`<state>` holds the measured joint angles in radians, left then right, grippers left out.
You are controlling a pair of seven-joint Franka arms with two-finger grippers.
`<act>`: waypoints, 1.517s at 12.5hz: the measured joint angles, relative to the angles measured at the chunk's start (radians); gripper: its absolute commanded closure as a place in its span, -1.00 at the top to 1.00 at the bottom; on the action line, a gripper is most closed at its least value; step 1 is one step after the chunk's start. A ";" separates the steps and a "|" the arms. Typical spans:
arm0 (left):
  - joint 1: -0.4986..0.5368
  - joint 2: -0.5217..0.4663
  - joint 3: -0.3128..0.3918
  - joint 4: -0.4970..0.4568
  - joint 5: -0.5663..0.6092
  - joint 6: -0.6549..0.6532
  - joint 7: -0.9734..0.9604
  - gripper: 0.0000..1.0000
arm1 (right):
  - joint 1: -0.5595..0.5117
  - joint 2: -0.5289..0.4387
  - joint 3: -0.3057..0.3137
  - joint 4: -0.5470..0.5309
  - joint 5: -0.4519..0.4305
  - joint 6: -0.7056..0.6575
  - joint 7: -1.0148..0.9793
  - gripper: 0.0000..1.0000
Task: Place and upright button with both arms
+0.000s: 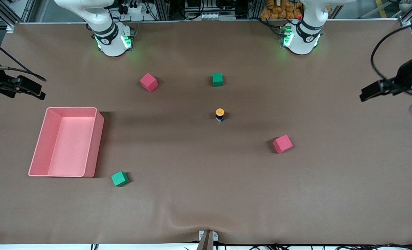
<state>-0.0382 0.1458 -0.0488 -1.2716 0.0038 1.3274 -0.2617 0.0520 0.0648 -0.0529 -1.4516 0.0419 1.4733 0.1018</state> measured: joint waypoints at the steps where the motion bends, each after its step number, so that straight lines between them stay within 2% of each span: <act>1: 0.001 -0.040 0.000 -0.018 0.000 -0.019 0.012 1.00 | 0.000 0.000 0.000 0.000 0.000 0.000 0.000 1.00; 4: 0.004 -0.193 0.001 -0.142 -0.001 -0.035 0.017 1.00 | 0.000 0.000 0.000 0.000 0.000 0.000 0.000 1.00; 6: 0.025 -0.234 0.006 -0.185 -0.001 -0.035 0.034 1.00 | 0.000 0.000 0.000 0.000 0.000 0.000 0.000 1.00; 12: 0.020 -0.218 0.006 -0.199 -0.001 0.019 0.044 1.00 | 0.000 0.000 0.000 0.000 0.000 0.000 0.000 1.00; 19: 0.010 -0.204 0.018 -0.199 0.000 0.026 0.057 1.00 | 0.000 0.000 0.000 0.000 0.000 0.000 0.000 1.00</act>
<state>-0.0285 -0.0583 -0.0310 -1.4708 0.0033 1.3530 -0.2049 0.0520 0.0649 -0.0530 -1.4517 0.0415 1.4733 0.1018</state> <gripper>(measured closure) 0.000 0.000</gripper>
